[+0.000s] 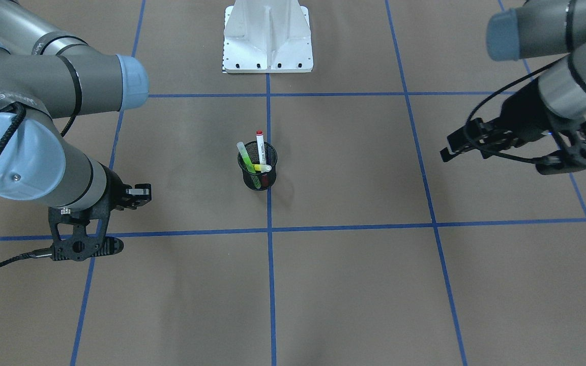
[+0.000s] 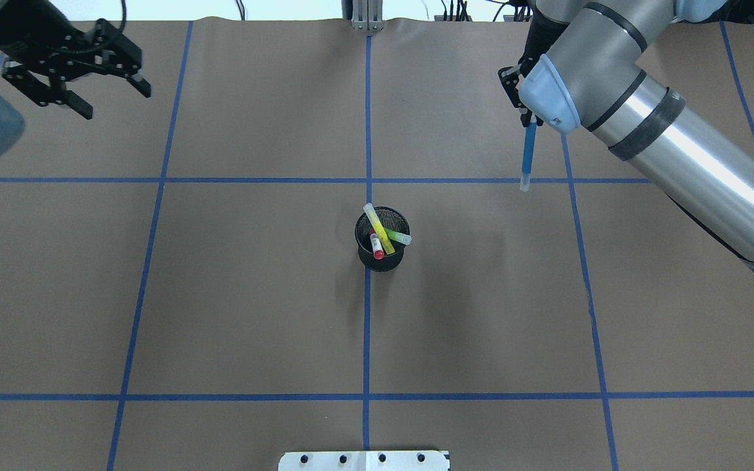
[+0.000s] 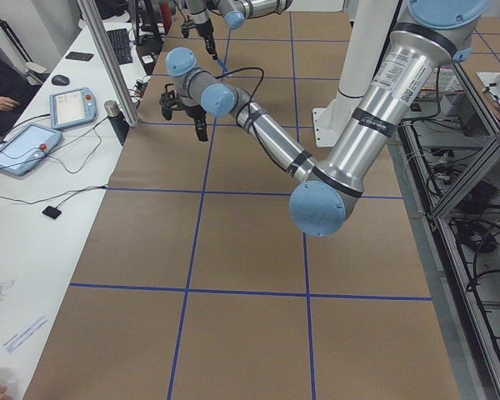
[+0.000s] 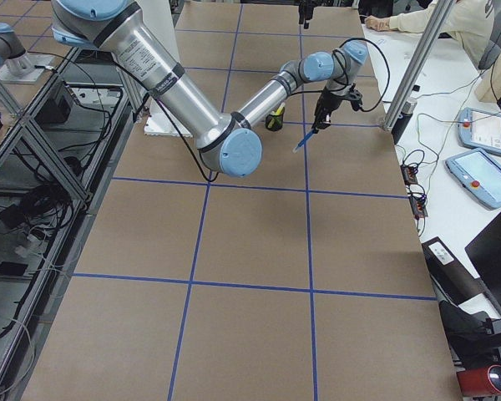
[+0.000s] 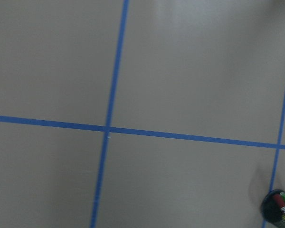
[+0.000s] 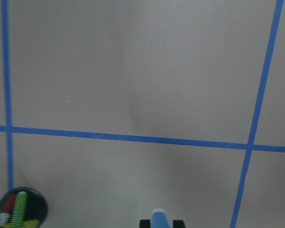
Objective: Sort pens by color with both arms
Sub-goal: 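Lay the blue marker on the table beside the cup while left arm approaches, then lower the left gripper into the cup while the right arm rises away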
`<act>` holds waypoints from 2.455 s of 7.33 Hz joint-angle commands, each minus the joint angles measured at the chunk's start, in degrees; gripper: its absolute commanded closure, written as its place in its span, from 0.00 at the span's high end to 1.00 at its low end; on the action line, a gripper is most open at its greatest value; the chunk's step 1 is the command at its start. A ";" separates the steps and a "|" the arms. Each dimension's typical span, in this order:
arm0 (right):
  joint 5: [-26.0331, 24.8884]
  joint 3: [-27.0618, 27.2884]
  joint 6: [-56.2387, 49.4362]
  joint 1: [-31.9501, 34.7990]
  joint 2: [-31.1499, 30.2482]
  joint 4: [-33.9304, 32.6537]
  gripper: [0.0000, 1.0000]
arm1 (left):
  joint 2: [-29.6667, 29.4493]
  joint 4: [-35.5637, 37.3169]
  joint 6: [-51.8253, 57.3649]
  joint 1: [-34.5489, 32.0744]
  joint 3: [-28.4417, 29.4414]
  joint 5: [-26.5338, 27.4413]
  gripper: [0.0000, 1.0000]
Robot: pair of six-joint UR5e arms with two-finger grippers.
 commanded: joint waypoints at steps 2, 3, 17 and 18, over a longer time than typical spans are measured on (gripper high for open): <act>3.05 -8.88 2.67 -0.95 1.88 8.26 0.18 | -16.64 0.14 -20.03 10.72 8.95 7.71 1.00; 3.33 -14.58 5.83 -1.56 5.46 12.49 0.18 | -20.44 0.05 -21.65 13.53 13.00 10.51 1.00; 3.85 -13.87 12.90 -5.28 7.62 18.51 0.98 | -22.32 -0.57 -23.60 19.34 16.03 13.70 1.00; 3.42 -13.06 12.89 -3.35 7.44 18.42 0.98 | -22.06 -0.57 -23.60 20.84 16.03 15.18 1.00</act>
